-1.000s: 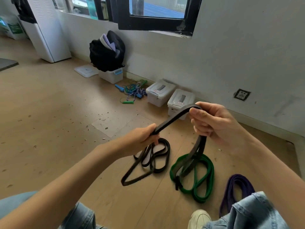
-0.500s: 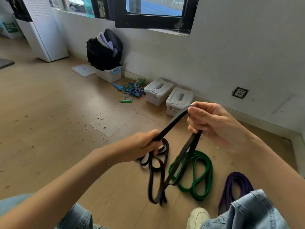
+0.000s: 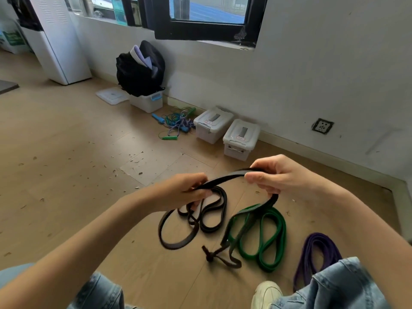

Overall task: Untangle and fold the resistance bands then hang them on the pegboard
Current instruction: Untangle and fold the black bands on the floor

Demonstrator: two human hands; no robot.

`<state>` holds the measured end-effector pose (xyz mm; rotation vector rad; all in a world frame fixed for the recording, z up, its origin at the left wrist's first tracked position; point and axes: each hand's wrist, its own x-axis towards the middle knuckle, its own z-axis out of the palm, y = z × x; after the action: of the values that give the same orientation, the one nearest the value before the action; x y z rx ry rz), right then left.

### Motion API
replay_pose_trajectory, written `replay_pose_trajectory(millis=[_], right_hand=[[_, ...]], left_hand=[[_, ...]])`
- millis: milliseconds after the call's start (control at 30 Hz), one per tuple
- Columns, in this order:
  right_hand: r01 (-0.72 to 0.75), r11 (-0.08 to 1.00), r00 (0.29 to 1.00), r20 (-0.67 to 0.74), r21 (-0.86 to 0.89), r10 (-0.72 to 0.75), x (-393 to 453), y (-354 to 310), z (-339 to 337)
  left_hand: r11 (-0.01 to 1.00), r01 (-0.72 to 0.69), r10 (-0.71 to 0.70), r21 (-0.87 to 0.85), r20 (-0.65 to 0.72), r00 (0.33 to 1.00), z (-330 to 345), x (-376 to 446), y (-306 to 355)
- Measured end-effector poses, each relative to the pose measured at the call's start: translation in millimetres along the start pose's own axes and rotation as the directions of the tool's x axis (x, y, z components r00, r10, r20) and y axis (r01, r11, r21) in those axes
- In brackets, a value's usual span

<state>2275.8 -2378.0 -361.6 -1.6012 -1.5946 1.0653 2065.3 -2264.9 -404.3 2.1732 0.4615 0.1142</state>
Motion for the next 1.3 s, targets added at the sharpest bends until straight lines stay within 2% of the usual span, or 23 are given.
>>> replay_pose_trajectory(millis=[67,200,300,467,533,600,667,700,833,900,933,1000,1033,1133,1200,1233,1300], right_hand=[[-0.044,0.995,0.997,0.066,-0.087,0.050,1,5,0],[-0.048,0.991,0.989,0.136,-0.121,0.064,0,14,5],[-0.016,0.995,0.984,0.177,-0.094,0.032,2,14,13],[0.044,0.999,0.982,0.183,-0.014,-0.040,7,14,26],[0.086,0.994,0.979,0.181,0.071,-0.098,7,13,28],[0.104,0.949,0.980,0.131,0.297,-0.148,6,10,28],[0.103,0.805,0.982,0.068,0.584,-0.175,4,7,22],[0.118,0.733,0.981,0.037,0.670,-0.191,4,6,20],[0.183,0.635,0.982,-0.108,0.751,-0.155,6,3,10],[0.209,0.607,0.977,-0.187,0.767,-0.101,6,4,5],[0.214,0.602,0.974,-0.216,0.769,-0.070,6,5,4],[0.205,0.620,0.969,-0.248,0.757,-0.018,5,7,2],[0.196,0.635,0.967,-0.255,0.747,0.001,4,8,2],[0.133,0.741,0.975,-0.221,0.658,0.021,1,8,3],[0.072,0.865,0.990,-0.139,0.497,-0.003,0,7,9],[0.063,0.914,0.995,-0.094,0.401,-0.028,1,5,13],[0.092,0.963,0.996,-0.018,0.252,-0.090,3,2,22]], left_hand=[[1.000,0.002,-0.002,0.000,-0.009,1.000,-3,-3,-1],[0.989,-0.121,0.114,-0.091,-0.078,0.990,-15,-11,10],[0.967,-0.165,0.137,-0.194,-0.150,0.979,-21,-16,20],[0.945,-0.222,0.160,-0.239,-0.252,0.954,-23,-16,25],[0.932,-0.245,0.172,-0.268,-0.269,0.948,-26,-16,23],[0.929,-0.240,0.154,-0.283,-0.294,0.943,-28,-15,18],[0.941,-0.212,0.138,-0.263,-0.271,0.952,-27,-11,11],[0.952,-0.191,0.137,-0.238,-0.224,0.965,-23,-9,7],[0.995,-0.014,0.010,-0.099,-0.042,0.999,0,2,-13],[0.995,0.069,-0.071,-0.071,-0.028,0.997,7,4,-22],[0.990,0.084,-0.088,-0.113,-0.037,0.995,8,5,-23],[0.965,0.086,-0.109,-0.246,-0.082,0.991,7,6,-21],[0.963,0.088,-0.116,-0.256,-0.097,0.989,6,6,-21],[0.984,0.170,-0.171,-0.049,-0.012,0.985,-3,2,-23],[0.976,0.217,-0.218,0.033,0.049,0.975,-9,-3,-24],[0.982,0.190,-0.190,-0.003,0.029,0.981,-10,-4,-23],[0.996,0.033,-0.036,-0.080,-0.034,0.999,-8,-2,-10]])
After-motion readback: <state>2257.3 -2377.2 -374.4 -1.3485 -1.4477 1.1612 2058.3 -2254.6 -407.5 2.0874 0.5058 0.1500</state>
